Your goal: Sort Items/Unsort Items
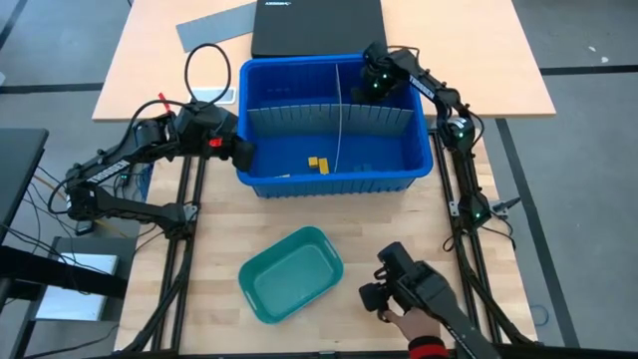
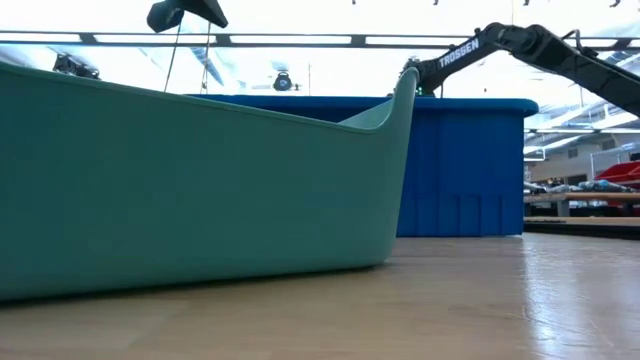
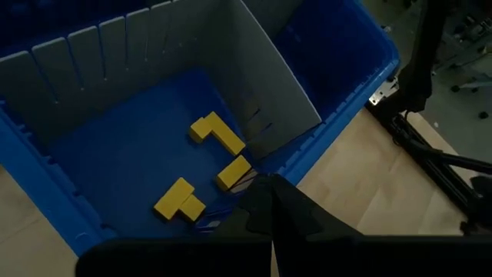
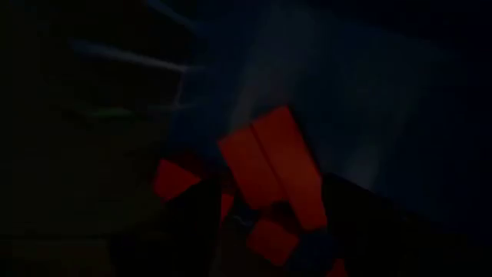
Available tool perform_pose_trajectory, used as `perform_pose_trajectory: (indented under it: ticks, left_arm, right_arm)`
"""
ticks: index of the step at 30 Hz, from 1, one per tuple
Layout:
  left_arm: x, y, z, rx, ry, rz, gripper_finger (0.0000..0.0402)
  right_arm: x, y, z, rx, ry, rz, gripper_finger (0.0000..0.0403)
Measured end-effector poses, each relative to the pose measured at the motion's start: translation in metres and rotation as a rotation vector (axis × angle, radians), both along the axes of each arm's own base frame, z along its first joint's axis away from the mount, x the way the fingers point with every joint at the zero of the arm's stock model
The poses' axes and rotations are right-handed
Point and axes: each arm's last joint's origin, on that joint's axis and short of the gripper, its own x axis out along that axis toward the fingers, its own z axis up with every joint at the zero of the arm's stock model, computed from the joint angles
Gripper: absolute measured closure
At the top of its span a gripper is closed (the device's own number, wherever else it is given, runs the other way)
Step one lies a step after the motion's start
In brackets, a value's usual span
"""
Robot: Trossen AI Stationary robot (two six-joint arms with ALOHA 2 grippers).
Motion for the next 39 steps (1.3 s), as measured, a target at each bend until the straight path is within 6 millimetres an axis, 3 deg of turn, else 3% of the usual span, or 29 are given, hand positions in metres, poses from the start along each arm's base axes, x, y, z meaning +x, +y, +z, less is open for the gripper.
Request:
perform_pose_trajectory:
  ticks: [8, 17, 23, 28, 33, 39]
  left_arm:
    - [0.000, 0.000, 0.000, -0.006, -0.003, 0.005, 0.0401]
    - [0.000, 0.000, 0.000, -0.011, -0.005, 0.009, 0.0401]
    - [0.000, 0.000, 0.000, -0.024, -0.011, 0.020, 0.0401]
    - [0.000, 0.000, 0.000, -0.029, -0.013, 0.024, 0.0401]
    - [0.000, 0.000, 0.000, -0.040, -0.017, 0.022, 0.0401]
    - [0.000, -0.001, 0.000, -0.050, -0.020, 0.019, 0.0401]
  right_arm:
    - [-0.001, 0.002, -0.038, 0.021, 0.094, -0.029, 0.0169]
    - [0.003, 0.003, -0.064, 0.006, 0.054, -0.022, 0.0154]
    - [0.004, 0.004, -0.076, -0.007, 0.045, -0.022, 0.0171]
    - [0.003, 0.005, -0.086, -0.016, 0.042, -0.015, 0.0218]
    - [0.000, 0.002, -0.089, -0.031, 0.037, 0.000, 0.0290]
    - [-0.006, -0.007, -0.072, -0.034, 0.036, 0.018, 0.0391]
